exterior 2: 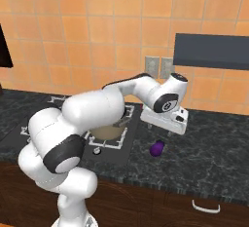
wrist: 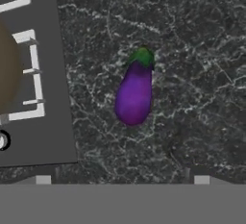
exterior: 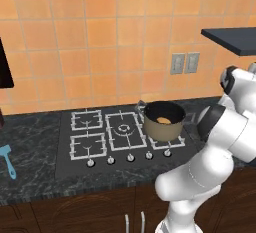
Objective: Put the potato and eggplant in the pot. Retrieve the spatula and lightly stir the vegetables in the pot.
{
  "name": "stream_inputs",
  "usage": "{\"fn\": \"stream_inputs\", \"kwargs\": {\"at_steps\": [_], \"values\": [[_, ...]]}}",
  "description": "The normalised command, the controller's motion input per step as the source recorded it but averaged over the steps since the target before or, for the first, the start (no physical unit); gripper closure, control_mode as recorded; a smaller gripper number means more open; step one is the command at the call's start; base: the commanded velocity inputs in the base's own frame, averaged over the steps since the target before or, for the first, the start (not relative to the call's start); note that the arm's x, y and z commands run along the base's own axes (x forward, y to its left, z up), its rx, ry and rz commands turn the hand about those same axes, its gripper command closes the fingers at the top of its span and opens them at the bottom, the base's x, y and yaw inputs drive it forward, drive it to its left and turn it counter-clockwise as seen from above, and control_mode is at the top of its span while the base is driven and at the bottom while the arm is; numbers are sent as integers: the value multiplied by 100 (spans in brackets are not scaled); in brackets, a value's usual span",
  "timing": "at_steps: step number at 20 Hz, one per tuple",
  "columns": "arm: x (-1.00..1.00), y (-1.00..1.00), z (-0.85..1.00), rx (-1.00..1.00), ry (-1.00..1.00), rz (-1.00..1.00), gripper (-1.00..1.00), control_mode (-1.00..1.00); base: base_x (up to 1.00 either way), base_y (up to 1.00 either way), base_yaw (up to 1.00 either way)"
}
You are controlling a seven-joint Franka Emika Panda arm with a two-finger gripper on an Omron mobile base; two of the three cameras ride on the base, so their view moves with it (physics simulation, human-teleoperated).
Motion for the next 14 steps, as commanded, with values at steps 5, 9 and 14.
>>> {"fn": "stream_inputs", "kwargs": {"at_steps": [5, 9, 14], "values": [[6, -6, -69, 0, -17, 0, -100, -100, 0, 0, 0], [24, 0, -65, 0, -15, 0, -100, -100, 0, 0, 0], [17, 5, -45, 0, -6, 0, -100, -100, 0, 0, 0]]}}
